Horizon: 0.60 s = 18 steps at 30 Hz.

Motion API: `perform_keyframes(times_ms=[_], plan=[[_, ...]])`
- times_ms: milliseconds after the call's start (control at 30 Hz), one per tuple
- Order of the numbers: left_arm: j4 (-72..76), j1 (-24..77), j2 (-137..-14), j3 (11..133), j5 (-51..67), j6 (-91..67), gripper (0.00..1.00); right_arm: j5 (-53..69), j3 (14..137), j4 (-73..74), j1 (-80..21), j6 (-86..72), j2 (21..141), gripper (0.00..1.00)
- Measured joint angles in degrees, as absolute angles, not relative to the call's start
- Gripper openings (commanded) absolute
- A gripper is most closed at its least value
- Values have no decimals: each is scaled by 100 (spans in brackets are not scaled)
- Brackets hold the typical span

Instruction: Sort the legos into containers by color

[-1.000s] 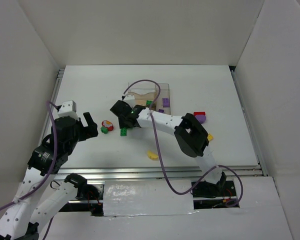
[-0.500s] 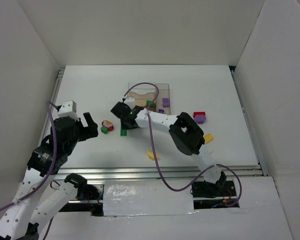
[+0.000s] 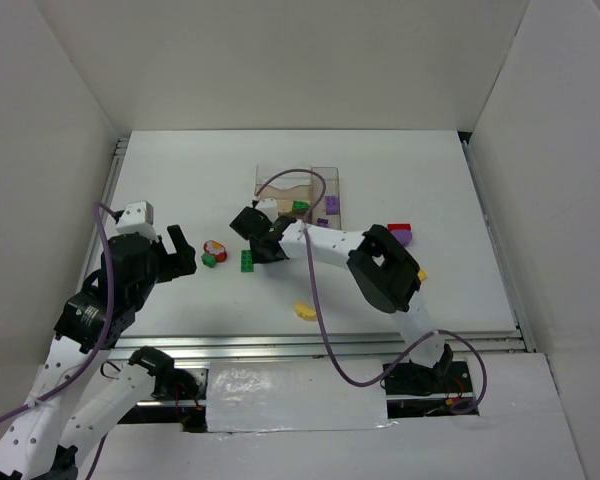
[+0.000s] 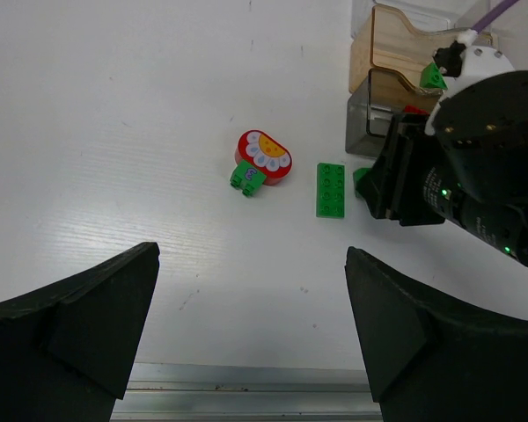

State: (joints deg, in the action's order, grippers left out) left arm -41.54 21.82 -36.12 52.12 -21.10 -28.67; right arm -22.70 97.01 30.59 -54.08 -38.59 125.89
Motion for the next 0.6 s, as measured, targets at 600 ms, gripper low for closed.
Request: perform_keyframes(times_ms=[600], plan=[[-4150,2152,-3656,5212,-2075,-2867,100,-2200,9483,3210,-4451,-3422,11157,26]])
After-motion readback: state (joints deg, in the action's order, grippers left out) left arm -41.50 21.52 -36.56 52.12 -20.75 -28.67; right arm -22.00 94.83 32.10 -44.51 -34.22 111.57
